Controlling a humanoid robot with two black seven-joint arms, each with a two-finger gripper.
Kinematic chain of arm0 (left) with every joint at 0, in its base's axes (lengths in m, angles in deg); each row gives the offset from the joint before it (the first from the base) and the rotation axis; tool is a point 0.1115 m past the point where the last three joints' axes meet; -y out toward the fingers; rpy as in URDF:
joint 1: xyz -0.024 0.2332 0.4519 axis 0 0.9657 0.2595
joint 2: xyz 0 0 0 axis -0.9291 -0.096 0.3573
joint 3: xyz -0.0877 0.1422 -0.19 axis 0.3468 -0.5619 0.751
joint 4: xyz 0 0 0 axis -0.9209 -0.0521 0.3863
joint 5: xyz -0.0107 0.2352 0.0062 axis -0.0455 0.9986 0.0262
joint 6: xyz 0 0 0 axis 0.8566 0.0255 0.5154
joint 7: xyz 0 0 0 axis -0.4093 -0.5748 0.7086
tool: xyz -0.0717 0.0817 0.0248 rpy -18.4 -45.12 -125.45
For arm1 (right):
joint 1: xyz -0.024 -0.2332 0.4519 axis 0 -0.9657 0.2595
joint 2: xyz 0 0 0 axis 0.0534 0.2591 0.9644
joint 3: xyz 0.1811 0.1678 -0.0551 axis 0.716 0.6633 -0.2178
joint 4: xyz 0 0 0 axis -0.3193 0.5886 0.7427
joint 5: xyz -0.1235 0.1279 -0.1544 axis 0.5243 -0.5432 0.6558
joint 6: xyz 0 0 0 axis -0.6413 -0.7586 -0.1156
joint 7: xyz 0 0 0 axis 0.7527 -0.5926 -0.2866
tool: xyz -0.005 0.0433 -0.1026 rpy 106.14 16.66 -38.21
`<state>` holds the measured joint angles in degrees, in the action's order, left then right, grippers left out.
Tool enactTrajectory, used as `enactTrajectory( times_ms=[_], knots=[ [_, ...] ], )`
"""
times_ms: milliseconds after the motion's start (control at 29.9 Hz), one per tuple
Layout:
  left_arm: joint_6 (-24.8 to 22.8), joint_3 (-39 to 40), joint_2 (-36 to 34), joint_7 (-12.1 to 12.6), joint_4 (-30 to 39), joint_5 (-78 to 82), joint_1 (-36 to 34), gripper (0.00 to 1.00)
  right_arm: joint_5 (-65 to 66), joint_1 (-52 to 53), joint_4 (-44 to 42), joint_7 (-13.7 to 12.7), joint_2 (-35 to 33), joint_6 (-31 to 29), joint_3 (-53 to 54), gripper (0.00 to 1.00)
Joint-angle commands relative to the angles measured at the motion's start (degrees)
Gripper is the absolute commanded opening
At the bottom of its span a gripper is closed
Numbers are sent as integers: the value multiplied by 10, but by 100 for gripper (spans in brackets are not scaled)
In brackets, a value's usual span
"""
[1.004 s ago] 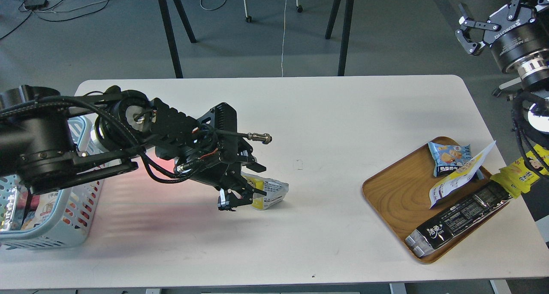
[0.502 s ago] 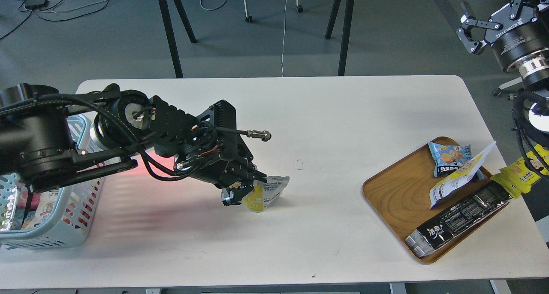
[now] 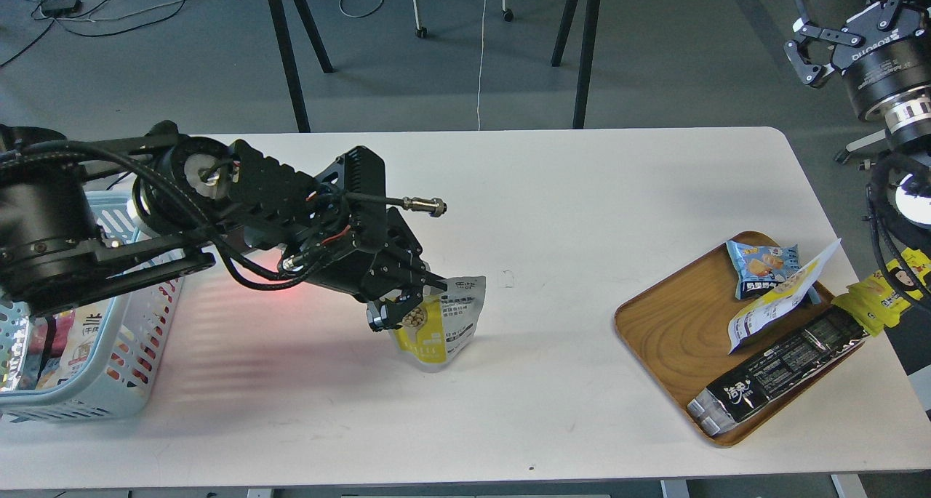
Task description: Scan snack and place in basket
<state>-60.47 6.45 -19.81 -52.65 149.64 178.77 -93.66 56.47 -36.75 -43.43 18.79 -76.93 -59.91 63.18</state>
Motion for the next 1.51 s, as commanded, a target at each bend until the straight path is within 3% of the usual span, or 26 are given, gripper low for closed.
enactTrajectory(
  times_ms=[0, 268, 468, 703, 1004, 1472],
  knots=[
    [0, 20, -16, 0, 14, 0, 2, 0, -2, -25, -20, 0, 35, 0, 40, 99],
    [0, 46, -79, 0, 50, 0, 6, 0, -7, -32, -64, -54, 98, 0, 100, 99],
    [1, 45, -142, 0, 57, 0, 16, 0, -7, -31, -63, -54, 105, 0, 101, 99],
    [38, 40, -214, 0, 52, 0, 48, 0, -7, -29, -63, -55, 103, 0, 98, 99],
    [63, 43, -236, 0, 20, 0, 49, 0, -6, -29, -59, -55, 104, 0, 96, 99],
    [64, 39, -249, 0, -5, 0, 49, 0, -4, -24, -58, -56, 100, 0, 96, 99]
  ],
)
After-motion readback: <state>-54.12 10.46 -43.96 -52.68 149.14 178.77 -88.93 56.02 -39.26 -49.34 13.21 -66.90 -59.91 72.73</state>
